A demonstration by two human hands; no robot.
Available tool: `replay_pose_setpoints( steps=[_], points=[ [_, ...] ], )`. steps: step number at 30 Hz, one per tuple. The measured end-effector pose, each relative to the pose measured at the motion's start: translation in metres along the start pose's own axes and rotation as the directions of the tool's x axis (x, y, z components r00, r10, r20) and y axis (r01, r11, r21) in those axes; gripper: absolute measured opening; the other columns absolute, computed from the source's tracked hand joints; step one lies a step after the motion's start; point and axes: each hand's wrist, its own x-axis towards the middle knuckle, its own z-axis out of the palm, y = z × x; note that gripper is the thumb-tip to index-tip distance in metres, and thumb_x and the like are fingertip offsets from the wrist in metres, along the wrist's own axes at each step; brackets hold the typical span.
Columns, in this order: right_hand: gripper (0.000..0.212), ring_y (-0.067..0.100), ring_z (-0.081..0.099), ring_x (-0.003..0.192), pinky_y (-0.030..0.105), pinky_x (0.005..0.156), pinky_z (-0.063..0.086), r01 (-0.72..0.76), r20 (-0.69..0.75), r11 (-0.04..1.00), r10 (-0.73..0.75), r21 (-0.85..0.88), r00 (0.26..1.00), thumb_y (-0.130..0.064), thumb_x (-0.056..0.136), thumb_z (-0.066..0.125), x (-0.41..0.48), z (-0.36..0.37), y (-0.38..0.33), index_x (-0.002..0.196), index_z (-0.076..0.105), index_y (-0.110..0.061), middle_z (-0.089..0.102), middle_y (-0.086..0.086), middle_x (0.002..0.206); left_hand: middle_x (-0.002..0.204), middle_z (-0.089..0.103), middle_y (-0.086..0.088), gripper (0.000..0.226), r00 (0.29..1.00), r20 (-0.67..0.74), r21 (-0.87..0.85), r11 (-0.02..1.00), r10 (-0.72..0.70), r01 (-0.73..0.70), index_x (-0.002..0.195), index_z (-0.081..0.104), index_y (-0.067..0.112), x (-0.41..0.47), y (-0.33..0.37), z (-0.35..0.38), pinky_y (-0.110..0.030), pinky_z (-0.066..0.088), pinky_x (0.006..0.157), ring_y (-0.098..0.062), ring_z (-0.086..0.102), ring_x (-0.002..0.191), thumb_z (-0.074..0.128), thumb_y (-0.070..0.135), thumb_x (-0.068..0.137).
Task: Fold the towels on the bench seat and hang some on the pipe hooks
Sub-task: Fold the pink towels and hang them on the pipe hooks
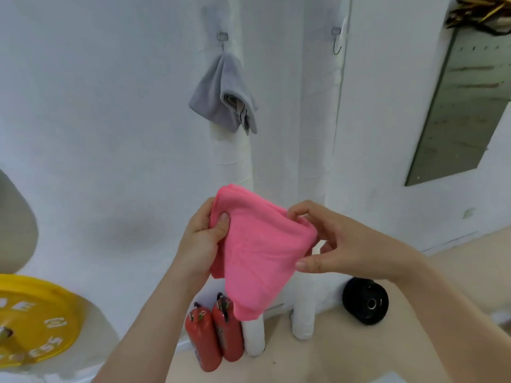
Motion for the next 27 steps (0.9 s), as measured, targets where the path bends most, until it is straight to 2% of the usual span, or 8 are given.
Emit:
replay_pose_setpoints(
  steps=[4,6,9,11,15,18,21,27],
  points=[
    [0.023,-0.004,0.053,0.061,0.008,0.061,0.041,0.004,0.07,0.999,-0.001,-0.039,0.998,-0.018,0.08,0.077,0.022,-0.016,0.033,0.102,0.073,-0.011,0.067,-0.005,0.081,0.114,0.067,-0.01,0.035,0.992,-0.038,-0.082,0.99,-0.122,0.119,0.121,0.059,0.014,0.019,-0.033,0.009,-0.04,0.048,0.091,-0.025,0.062,0.106,0.057,0.007,0.086],
    [0.02,0.001,0.051,0.061,0.017,0.061,0.044,-0.014,0.09,0.995,0.023,-0.099,0.996,-0.024,0.081,0.076,0.035,-0.021,0.055,0.092,0.073,-0.007,0.062,-0.001,0.073,0.112,0.069,-0.009,0.032,0.975,-0.104,0.011,0.98,-0.195,0.197,0.117,0.061,0.016,0.026,-0.057,0.008,-0.042,0.048,0.094,-0.026,0.063,0.107,0.052,0.0,0.09],
    [0.025,0.015,0.056,0.066,0.036,0.073,0.051,-0.041,0.184,0.975,0.082,-0.219,0.979,-0.032,0.085,0.07,0.06,-0.018,0.084,0.084,0.068,-0.007,0.061,0.004,0.071,0.096,0.07,-0.008,0.029,0.936,-0.185,0.158,0.931,-0.3,0.33,0.107,0.06,0.015,0.028,-0.093,0.007,-0.032,0.052,0.078,-0.024,0.064,0.091,0.047,-0.006,0.092],
    [0.025,0.014,0.059,0.068,0.034,0.073,0.05,-0.047,0.274,0.957,0.129,-0.288,0.953,-0.035,0.087,0.066,0.08,-0.014,0.099,0.077,0.064,-0.012,0.066,0.005,0.073,0.093,0.07,-0.008,0.034,0.913,-0.208,0.247,0.885,-0.35,0.395,0.106,0.057,0.02,0.032,-0.112,0.004,-0.028,0.05,0.069,-0.021,0.064,0.084,0.047,-0.008,0.089],
    [0.028,0.012,0.063,0.068,0.026,0.068,0.047,-0.078,0.366,0.934,0.213,-0.349,0.906,-0.037,0.089,0.063,0.124,-0.01,0.127,0.067,0.056,-0.022,0.069,0.004,0.073,0.094,0.063,0.004,0.055,0.934,-0.292,0.518,0.787,-0.204,0.334,0.104,0.054,0.033,0.058,-0.132,-0.005,-0.023,0.046,0.075,-0.016,0.06,0.092,0.053,-0.013,0.074],
    [0.021,0.01,0.062,0.066,0.025,0.068,0.048,-0.079,0.389,0.922,0.237,-0.379,0.89,-0.036,0.088,0.064,0.16,-0.006,0.14,0.071,0.059,-0.024,0.068,0.0,0.071,0.108,0.065,0.015,0.047,0.989,-0.048,0.573,0.807,-0.142,0.144,0.107,0.063,0.031,0.08,-0.125,0.001,-0.015,0.041,0.089,0.001,0.056,0.107,0.059,-0.005,0.076],
    [0.009,0.009,0.066,0.066,0.025,0.071,0.051,-0.105,0.438,0.922,0.275,-0.374,0.856,-0.033,0.084,0.069,0.193,-0.001,0.154,0.077,0.066,-0.029,0.072,0.002,0.078,0.104,0.068,0.02,0.034,0.945,0.218,0.578,0.812,-0.246,0.078,0.106,0.065,0.033,0.102,-0.127,0.004,-0.015,0.044,0.091,0.004,0.058,0.105,0.054,0.016,0.079],
    [0.016,0.005,0.066,0.062,0.022,0.064,0.048,-0.218,0.413,0.898,0.377,-0.382,0.829,-0.037,0.08,0.074,0.248,-0.002,0.196,0.078,0.07,-0.022,0.07,-0.003,0.068,0.091,0.067,0.011,0.018,0.937,0.206,0.708,0.704,-0.282,0.057,0.093,0.067,0.038,0.15,-0.163,-0.032,-0.019,0.046,0.076,-0.001,0.06,0.087,0.07,0.042,0.076]
  ],
)
